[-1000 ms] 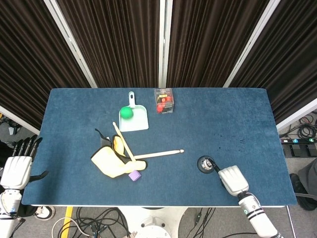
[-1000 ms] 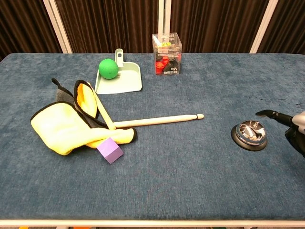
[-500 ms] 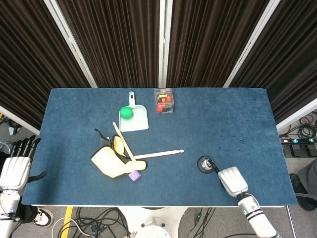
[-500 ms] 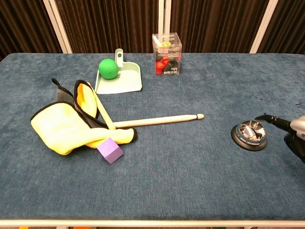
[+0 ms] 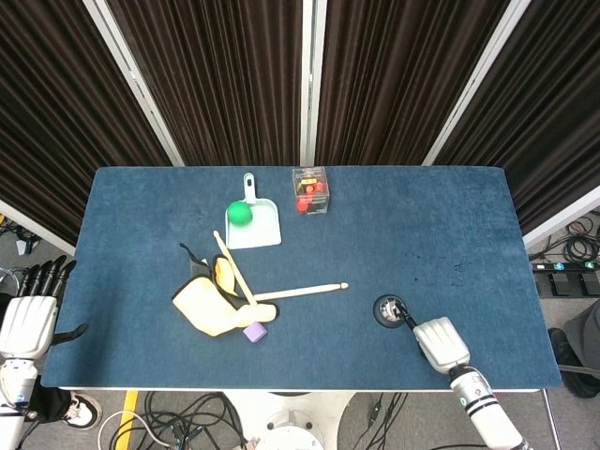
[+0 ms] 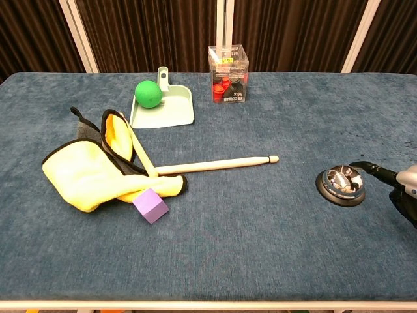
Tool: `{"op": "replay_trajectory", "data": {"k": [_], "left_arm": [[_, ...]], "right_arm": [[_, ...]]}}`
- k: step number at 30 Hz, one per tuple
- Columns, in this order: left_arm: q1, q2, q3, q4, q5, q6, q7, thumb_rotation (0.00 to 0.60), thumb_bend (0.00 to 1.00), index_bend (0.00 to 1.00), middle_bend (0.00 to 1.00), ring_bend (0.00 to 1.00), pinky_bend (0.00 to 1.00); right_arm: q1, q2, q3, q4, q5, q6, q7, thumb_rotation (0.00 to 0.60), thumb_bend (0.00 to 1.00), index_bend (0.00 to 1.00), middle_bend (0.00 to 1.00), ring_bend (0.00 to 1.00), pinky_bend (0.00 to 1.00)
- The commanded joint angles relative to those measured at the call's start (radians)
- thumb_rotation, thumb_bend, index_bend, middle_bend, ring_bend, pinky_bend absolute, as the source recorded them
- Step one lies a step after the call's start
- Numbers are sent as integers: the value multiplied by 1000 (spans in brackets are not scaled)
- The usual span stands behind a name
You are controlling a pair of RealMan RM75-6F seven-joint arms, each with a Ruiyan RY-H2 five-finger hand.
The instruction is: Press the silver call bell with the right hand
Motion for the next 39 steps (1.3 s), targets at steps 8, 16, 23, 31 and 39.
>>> {"op": "replay_trajectory", "data": {"k": [8, 16, 23, 31, 39], "left_arm": [[0, -3, 1, 0, 0, -2, 1, 600, 0, 0, 0, 0, 62], [1, -5, 2, 9, -3, -5, -4, 600, 0, 0, 0, 0, 62], [0, -8, 3, 7, 1, -5, 1, 600, 0, 0, 0, 0, 62], [2, -7, 3, 10, -4, -7, -3, 600, 0, 0, 0, 0, 62], [3, -8, 4, 12, -1, -5, -5, 600, 0, 0, 0, 0, 62]], "right_arm": [[-1, 13, -2, -6, -14, 12, 16, 600, 1000, 0, 893, 827, 787], [2, 12, 4, -10, 9, 5, 16, 600, 1000, 0, 894, 827, 787], [-5, 17, 5, -9, -51, 57, 58, 600, 1000, 0, 894, 827, 787], [0, -1, -9, 16, -20, 9, 36, 600, 1000, 0, 894, 827, 787], [-7, 6, 2, 4, -55, 59, 65, 600, 1000, 0, 894, 827, 787]]}}
